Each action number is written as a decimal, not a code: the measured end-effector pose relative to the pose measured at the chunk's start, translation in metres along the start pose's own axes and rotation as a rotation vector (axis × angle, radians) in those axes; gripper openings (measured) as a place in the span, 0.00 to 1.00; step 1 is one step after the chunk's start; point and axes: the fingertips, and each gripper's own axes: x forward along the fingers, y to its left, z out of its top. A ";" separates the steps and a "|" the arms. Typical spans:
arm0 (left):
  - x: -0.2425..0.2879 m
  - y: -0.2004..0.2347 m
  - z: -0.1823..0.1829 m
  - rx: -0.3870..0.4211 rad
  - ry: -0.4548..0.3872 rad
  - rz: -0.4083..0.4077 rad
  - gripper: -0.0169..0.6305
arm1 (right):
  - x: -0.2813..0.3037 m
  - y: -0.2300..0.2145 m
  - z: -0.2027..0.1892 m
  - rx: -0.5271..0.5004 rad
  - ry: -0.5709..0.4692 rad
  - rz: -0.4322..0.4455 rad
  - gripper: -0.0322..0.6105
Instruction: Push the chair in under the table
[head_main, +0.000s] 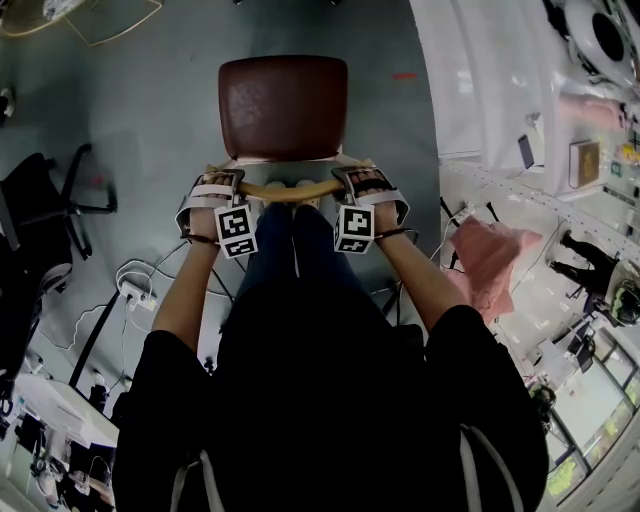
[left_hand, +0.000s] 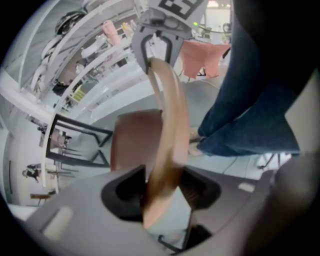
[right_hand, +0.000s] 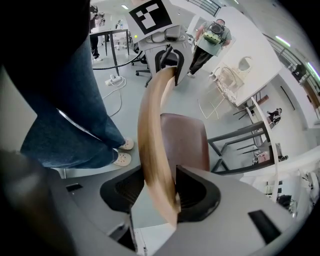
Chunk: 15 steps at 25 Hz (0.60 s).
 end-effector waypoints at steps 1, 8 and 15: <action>0.001 0.006 -0.001 0.004 -0.002 0.003 0.35 | 0.002 -0.006 0.000 0.002 0.004 -0.001 0.36; 0.011 0.041 -0.007 0.017 -0.023 0.021 0.34 | 0.013 -0.042 -0.005 -0.010 0.044 -0.017 0.36; 0.022 0.080 -0.011 0.027 -0.038 0.034 0.34 | 0.025 -0.078 -0.013 0.018 0.092 -0.031 0.36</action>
